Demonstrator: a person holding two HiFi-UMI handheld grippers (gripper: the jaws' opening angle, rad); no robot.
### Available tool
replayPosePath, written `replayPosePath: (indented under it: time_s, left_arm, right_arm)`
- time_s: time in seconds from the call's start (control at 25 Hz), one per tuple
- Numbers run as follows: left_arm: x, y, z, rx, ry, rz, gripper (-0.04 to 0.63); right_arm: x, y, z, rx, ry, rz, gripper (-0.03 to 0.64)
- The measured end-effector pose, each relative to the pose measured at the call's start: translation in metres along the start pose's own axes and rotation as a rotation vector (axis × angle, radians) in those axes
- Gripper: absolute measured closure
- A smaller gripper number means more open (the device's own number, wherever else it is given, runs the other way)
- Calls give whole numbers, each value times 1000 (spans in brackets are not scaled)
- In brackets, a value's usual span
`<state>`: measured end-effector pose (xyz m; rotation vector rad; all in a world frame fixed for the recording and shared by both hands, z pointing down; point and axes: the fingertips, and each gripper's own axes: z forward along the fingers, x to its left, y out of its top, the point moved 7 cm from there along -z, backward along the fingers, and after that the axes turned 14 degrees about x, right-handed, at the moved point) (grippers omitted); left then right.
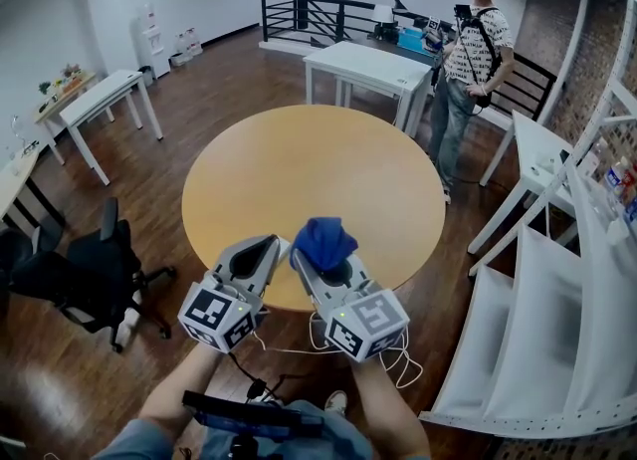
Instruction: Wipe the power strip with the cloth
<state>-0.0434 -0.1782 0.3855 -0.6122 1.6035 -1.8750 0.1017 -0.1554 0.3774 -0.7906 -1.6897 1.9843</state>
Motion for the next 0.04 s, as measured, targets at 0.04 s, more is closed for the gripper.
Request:
replayPosePath:
  time_s: [0.04]
  left_arm:
    - [0, -1, 1, -2, -6, 3, 584]
  right_arm:
    - [0, 0, 0, -2, 1, -1, 532]
